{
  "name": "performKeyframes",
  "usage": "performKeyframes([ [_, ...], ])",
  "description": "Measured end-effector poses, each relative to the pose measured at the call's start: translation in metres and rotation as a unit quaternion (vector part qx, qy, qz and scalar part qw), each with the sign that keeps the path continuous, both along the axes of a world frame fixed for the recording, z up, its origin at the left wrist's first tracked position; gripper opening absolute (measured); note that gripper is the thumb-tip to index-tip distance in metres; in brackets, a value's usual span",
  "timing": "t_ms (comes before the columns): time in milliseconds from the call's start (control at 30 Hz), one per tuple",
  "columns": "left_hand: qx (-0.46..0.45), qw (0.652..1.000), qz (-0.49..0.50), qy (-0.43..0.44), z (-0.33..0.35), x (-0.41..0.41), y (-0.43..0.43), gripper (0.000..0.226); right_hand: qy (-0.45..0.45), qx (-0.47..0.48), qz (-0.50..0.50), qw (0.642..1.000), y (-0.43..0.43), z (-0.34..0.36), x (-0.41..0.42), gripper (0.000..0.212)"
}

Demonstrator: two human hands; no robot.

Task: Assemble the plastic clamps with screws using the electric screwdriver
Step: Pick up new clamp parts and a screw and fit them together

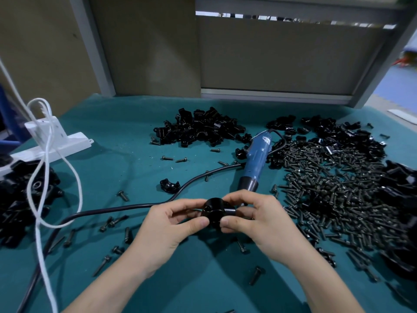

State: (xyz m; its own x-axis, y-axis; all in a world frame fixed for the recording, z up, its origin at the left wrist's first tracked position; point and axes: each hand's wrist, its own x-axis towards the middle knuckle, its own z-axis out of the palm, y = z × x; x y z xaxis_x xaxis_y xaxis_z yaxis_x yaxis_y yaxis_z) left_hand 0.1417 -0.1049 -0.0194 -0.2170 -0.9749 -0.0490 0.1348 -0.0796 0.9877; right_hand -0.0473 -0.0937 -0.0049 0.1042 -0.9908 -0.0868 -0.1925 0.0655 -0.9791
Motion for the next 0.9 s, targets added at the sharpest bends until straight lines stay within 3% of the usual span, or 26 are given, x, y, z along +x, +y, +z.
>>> performKeyframes([
  [467,0.005,1.0,-0.021,0.01,0.0003,0.0013,0.0001,0.03,0.004,-0.007,0.006,1.0,-0.0012,-0.0014,-0.0044,0.028],
  [900,-0.062,0.998,0.019,0.023,-0.0047,-0.0035,0.0023,0.012,-0.012,-0.007,0.003,1.0,-0.0011,0.0011,-0.003,0.028],
])
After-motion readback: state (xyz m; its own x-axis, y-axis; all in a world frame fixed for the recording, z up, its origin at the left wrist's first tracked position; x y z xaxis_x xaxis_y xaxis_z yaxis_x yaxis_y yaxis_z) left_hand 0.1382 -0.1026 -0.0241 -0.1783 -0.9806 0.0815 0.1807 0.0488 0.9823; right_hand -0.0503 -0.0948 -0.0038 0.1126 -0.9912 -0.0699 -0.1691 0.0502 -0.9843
